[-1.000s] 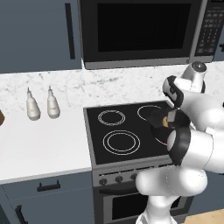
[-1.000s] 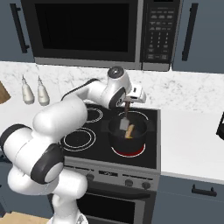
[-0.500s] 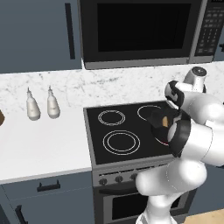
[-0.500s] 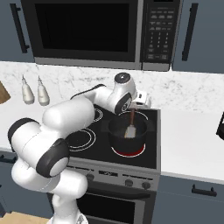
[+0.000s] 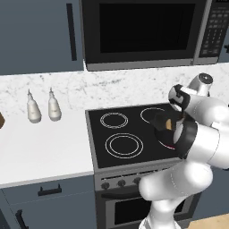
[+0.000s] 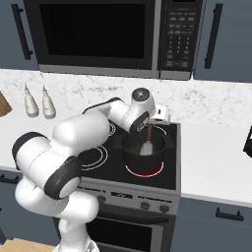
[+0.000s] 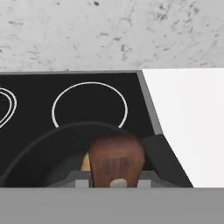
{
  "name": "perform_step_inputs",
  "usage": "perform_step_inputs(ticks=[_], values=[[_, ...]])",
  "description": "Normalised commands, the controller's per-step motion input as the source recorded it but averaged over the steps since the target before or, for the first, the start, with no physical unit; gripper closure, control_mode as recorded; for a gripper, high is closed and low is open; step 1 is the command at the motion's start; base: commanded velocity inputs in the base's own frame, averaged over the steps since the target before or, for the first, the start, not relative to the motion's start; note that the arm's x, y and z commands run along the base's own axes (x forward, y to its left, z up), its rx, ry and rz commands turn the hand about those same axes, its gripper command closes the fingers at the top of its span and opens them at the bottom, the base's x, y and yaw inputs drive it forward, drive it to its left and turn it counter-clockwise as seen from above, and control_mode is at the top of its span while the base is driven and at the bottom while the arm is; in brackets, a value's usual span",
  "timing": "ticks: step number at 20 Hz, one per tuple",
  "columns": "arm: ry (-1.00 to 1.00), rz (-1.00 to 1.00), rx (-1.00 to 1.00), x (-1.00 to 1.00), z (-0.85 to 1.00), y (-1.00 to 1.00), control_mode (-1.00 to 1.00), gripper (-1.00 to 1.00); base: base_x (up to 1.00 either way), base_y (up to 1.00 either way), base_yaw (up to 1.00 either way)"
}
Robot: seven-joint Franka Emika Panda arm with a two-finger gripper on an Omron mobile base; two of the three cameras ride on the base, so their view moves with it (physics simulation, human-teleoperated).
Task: Put the sweet potato and lemon in the pot. Retrieve the spatula and lightly stir the vegetables in the pot.
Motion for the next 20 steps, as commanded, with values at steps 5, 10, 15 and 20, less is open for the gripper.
perform_step_inputs(ticks=[5,10,15,20], values=[[-0.24,0.1,0.04,0.03,-0.26,0.0,-1.0,1.0,0.0,0.0,0.0],[-0.14,0.04,0.01,0.01,-0.05,0.0,-1.0,1.0,0.0,0.0,0.0],[0.01,0.0,0.0,-0.23,0.04,0.0,-1.0,1.0,0.0,0.0,0.0],[0.07,0.0,0.0,-0.49,0.37,0.0,-1.0,1.0,0.0,0.0,0.0]])
